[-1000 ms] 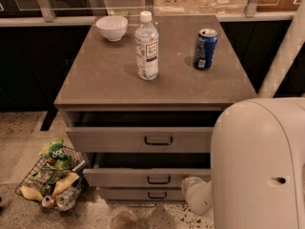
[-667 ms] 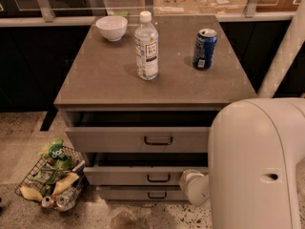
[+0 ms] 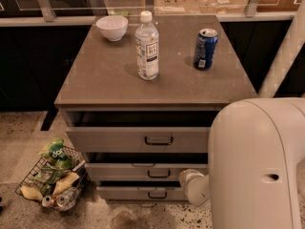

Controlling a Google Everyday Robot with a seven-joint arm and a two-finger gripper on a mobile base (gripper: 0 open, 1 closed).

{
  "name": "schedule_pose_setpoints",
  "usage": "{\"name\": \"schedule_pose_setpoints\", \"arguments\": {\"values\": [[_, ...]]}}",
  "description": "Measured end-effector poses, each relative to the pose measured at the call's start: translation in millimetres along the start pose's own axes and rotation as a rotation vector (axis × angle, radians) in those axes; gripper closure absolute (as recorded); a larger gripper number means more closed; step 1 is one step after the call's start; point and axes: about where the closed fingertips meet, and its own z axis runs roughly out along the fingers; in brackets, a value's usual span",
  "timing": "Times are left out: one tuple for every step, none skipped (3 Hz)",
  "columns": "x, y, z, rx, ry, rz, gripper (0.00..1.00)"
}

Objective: Open middle drawer

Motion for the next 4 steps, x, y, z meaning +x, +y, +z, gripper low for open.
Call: {"name": "schedule_pose_setpoints", "arguments": {"values": [[-0.8,0.0,0.5,0.000,-0.001,0.000,0.36],[-1.4,0.0,0.9,0.000,-0.002,-0.001,0.14],[-2.5,2.9,-1.0,0.000,-0.003,-0.001,0.00],[-3.2,6.3,-3.3,-0.001,-0.003,-0.001,0.00]]}}
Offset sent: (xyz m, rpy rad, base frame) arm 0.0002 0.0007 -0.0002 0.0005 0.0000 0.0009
